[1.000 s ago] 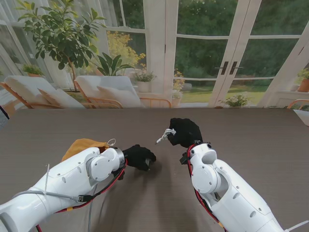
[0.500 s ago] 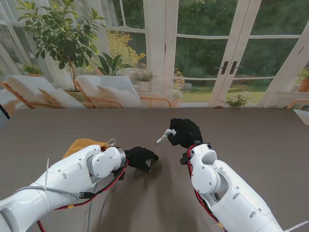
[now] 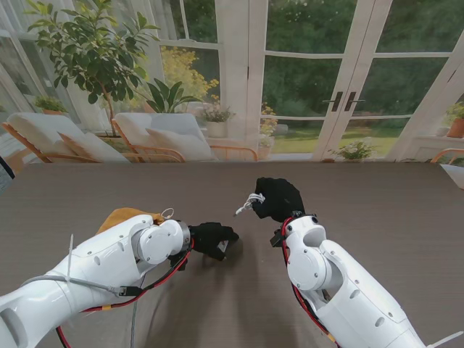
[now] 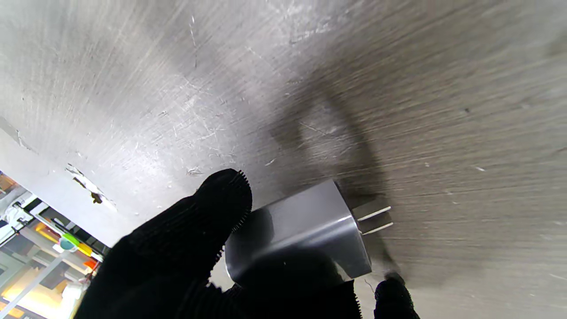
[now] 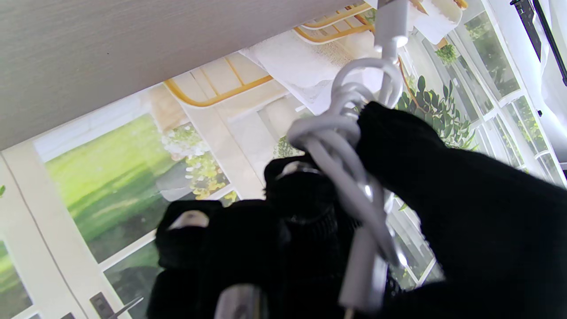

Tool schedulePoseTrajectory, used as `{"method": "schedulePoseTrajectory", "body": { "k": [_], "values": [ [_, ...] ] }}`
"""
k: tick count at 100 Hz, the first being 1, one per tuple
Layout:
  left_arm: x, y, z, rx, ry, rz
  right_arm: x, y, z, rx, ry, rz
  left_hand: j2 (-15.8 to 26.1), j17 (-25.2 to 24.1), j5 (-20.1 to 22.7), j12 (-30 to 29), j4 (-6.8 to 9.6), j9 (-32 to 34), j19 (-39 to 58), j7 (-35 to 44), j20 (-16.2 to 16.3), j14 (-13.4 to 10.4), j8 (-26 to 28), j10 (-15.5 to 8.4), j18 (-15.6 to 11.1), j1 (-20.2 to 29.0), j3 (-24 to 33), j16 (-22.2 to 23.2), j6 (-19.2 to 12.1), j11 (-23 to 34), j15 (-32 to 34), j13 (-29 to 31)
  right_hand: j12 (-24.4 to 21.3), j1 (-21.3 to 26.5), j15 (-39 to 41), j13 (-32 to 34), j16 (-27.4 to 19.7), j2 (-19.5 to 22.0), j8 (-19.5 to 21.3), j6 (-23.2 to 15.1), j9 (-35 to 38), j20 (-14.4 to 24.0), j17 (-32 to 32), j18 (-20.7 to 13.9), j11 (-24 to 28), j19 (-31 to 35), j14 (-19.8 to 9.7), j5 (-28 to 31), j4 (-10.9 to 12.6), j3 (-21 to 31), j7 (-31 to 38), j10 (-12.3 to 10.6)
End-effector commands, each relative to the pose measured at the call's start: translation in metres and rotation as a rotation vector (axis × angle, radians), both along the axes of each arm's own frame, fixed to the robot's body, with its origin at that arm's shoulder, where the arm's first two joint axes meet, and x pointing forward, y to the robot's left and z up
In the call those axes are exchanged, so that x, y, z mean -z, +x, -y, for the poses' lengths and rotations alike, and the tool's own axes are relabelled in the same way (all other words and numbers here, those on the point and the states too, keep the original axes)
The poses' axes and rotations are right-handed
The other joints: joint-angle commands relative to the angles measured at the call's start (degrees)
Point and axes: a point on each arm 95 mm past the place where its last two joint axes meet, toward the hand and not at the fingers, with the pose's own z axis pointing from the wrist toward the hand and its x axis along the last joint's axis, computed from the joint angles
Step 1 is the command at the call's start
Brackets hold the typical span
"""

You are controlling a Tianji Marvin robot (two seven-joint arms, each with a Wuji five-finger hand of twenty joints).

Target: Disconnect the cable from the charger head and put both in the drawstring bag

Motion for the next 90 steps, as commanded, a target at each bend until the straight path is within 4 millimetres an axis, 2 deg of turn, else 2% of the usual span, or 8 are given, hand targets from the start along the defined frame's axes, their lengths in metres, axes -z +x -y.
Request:
{"method": "schedulePoseTrajectory", "body": {
  "k": [1, 7, 26, 45, 67, 90],
  "values": [
    [0.030, -0.019, -0.006, 0.011, 0.054, -0.086, 0.001, -0.002, -0.004, -0.008, 0.004, -0.010, 1.9, 0.5, -2.1, -1.1, 1.77, -2.4, -1.9, -1.0, -1.6, 1.4, -0.8, -0.1, -1.6, -0.7, -0.7, -31.9, 0.9, -1.0, -64.4, 1.9, 1.0, 5.1, 3.4, -0.2, 0.3, 1.5, 2.0, -2.3, 3.8, 2.2, 31.2, -5.2, 6.4, 14.1, -11.3, 3.0, 4.2, 11.6, 4.7, 7.4],
    [0.030, -0.019, -0.006, 0.009, 0.054, -0.084, 0.001, -0.002, -0.004, -0.009, 0.003, -0.011, 2.0, 0.5, -2.5, -1.7, 1.72, -3.1, -2.1, -0.9, -2.9, 1.5, -1.1, -0.4, -1.5, -1.0, -1.2, -33.8, 0.5, -1.0, -64.6, 1.9, 1.0, 5.1, 3.4, -0.2, 0.3, 1.5, 2.0, -2.3, 3.8, 2.2, 31.2, -5.2, 6.3, 14.1, -11.3, 3.0, 4.1, 11.6, 4.7, 7.4],
    [0.030, -0.019, -0.007, 0.011, 0.054, -0.063, 0.000, -0.002, -0.004, -0.009, 0.005, -0.012, 2.2, 0.5, -3.3, -1.7, 1.60, -2.9, -1.8, -0.9, -3.3, 2.4, -1.2, -1.4, -1.0, -2.2, -1.9, -33.6, -2.3, -0.8, -64.1, 2.0, 1.0, 5.1, 3.4, -0.2, 0.3, 1.5, 2.0, -2.3, 3.8, 2.2, 31.2, -5.2, 6.3, 14.2, -11.3, 3.0, 4.1, 11.6, 4.7, 7.4],
    [0.029, -0.018, -0.009, 0.005, 0.041, -0.021, 0.001, -0.002, -0.003, -0.009, 0.003, -0.013, 1.9, 0.1, -2.6, -0.7, 1.38, -0.7, -0.3, -0.1, -2.2, 3.5, -0.8, -2.0, 0.0, -4.3, -2.1, -30.6, -4.0, 0.2, -62.8, 2.0, 1.1, 5.1, 3.4, -0.3, 0.3, 1.5, 2.0, -2.3, 3.8, 2.2, 31.2, -5.1, 6.3, 14.2, -11.2, 2.9, 4.1, 11.6, 4.7, 7.4],
    [0.025, -0.019, -0.012, 0.004, 0.047, 0.012, 0.000, -0.003, -0.004, -0.011, 0.004, -0.015, 1.3, -0.2, -2.5, -0.5, 0.92, -0.4, 0.0, -0.1, -1.6, 4.2, -0.7, -2.8, 0.7, -8.2, -2.8, -30.0, -5.2, 0.0, -63.0, 2.1, 1.1, 5.1, 3.4, -0.3, 0.3, 1.6, 2.0, -2.2, 3.8, 2.2, 31.2, -5.0, 6.3, 14.2, -11.1, 2.9, 4.1, 11.6, 4.7, 7.4],
    [0.016, -0.018, -0.017, -0.003, 0.023, 0.061, -0.002, -0.003, -0.006, -0.011, 0.007, -0.012, 0.6, -0.3, -1.0, -0.4, 0.70, 1.2, 0.1, 0.5, -1.2, 4.6, -0.6, -3.4, 1.0, -10.1, -2.1, -29.7, -6.2, 0.6, -62.9, 3.3, 1.1, 5.2, 3.4, -0.3, 0.2, 1.6, 2.0, -2.2, 3.8, 2.2, 31.2, -5.0, 6.3, 14.2, -11.1, 2.9, 4.1, 11.6, 4.7, 7.4]
  ]
}}
